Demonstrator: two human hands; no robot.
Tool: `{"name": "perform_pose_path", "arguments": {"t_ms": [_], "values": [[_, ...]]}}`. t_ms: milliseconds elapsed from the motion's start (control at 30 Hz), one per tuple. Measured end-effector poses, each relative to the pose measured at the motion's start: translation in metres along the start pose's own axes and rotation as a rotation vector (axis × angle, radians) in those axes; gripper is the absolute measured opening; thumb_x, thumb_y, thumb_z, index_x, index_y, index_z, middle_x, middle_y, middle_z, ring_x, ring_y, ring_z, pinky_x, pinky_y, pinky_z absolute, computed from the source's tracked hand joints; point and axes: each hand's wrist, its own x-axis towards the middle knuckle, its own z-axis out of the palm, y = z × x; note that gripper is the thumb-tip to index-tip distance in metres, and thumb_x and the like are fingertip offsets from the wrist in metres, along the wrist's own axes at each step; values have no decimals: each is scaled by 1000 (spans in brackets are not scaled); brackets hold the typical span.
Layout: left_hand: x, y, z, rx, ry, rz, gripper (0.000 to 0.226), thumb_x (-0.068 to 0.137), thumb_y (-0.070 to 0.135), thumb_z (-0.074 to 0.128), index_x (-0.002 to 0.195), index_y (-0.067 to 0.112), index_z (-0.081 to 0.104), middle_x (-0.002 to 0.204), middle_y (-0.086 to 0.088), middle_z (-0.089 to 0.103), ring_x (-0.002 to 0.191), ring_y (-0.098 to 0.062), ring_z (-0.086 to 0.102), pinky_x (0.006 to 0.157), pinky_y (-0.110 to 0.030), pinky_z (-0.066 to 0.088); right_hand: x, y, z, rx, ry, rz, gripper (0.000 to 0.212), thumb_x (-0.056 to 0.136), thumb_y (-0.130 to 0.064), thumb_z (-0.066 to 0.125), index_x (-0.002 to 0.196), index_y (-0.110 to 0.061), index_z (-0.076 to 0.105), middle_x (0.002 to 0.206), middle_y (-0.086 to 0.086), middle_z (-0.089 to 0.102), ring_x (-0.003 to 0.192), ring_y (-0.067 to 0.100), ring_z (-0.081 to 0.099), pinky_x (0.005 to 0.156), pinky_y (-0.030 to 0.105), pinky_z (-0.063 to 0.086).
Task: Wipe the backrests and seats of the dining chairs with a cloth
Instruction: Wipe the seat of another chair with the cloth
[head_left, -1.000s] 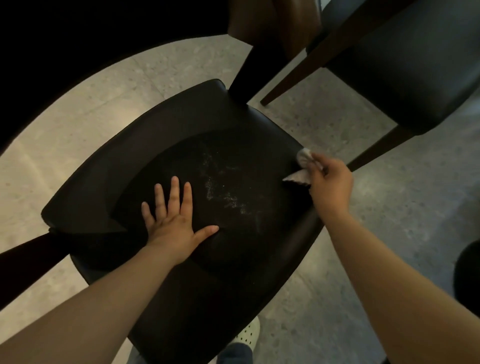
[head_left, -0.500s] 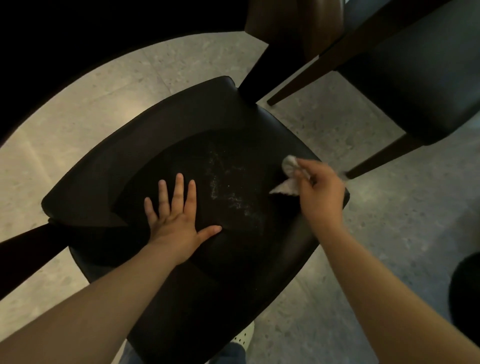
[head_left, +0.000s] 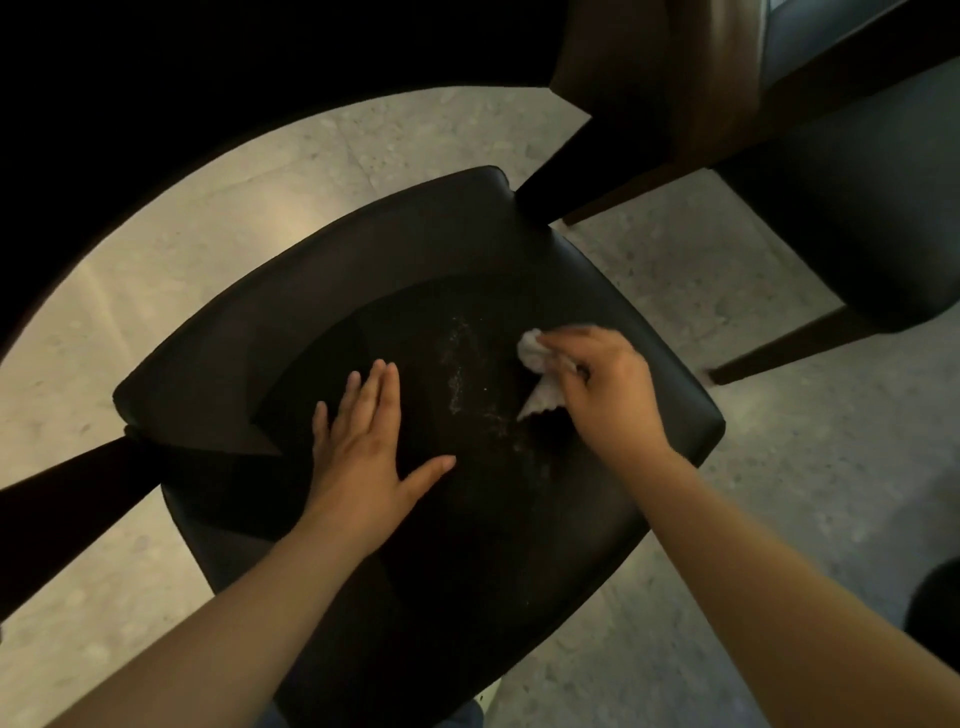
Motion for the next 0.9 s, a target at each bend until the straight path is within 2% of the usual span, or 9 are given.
{"name": "perform_pose_path", "arguments": {"t_ms": [67,167,233,300,400,533,700,833,900], "values": [[-5,-4,-5,-76,85,-24,99,84,66,49,150,31,-15,160,12,-13,144,-8,-18,119,-41,-7,31,-9,9,-14,13,39,35,93,-10,55,125,-24,63,132,-3,55,126,16,45,107,32,37],[-6,-9,-8,-30,150,-88,90,87,62,49,154,25,1,162,5,-4,147,-14,-10,121,-42,-2,42,-15,32,-15,-71,103,38,92,-14,56,127,-27,60,134,-4,52,126,14,45,110,34,37],[-6,-13,-8,22,158,-109,88,88,62,49,154,24,5,162,2,-4,148,-18,-9,120,-44,-2,18,-13,40,-34,-107,32,36,92,-13,57,124,-28,62,130,-7,54,122,7,43,105,21,36],[-4,-19,-6,51,132,-129,89,88,62,48,154,25,2,161,3,-10,147,-19,-14,120,-46,-3,-7,-9,33,-19,-196,-31,32,92,-13,58,118,-31,65,122,-12,57,117,2,45,99,12,29],[-5,-28,4,109,94,-119,90,88,68,36,153,27,-11,157,6,-28,143,-17,-29,119,-47,-8,-15,-7,12,10,-314,-111,30,92,-12,59,113,-32,68,111,-20,58,110,-2,50,98,18,38],[-6,-35,18,142,131,-86,88,81,76,10,150,28,-20,153,6,-37,138,-14,-39,117,-45,-15,33,-27,6,9,-151,-176,28,92,-10,57,114,-23,68,111,-10,61,108,6,55,95,28,46],[-3,-40,25,198,169,-75,86,79,77,-1,146,29,-26,152,5,-39,139,-16,-37,113,-43,-22,110,-60,37,27,-107,-89,28,95,-9,54,120,-19,66,125,1,59,117,16,54,104,33,43],[-2,-41,27,197,175,-70,85,78,78,-3,143,31,-32,151,6,-42,139,-17,-38,109,-40,-29,105,-58,53,-35,-232,-88,29,97,-14,54,123,-21,62,126,-1,58,118,13,52,106,36,41],[-3,-42,27,184,175,-62,85,79,77,-1,144,31,-31,151,6,-42,139,-16,-37,108,-39,-30,81,-50,46,-56,-355,-87,28,95,-19,54,121,-26,62,119,-8,59,110,4,52,101,28,43]]}}
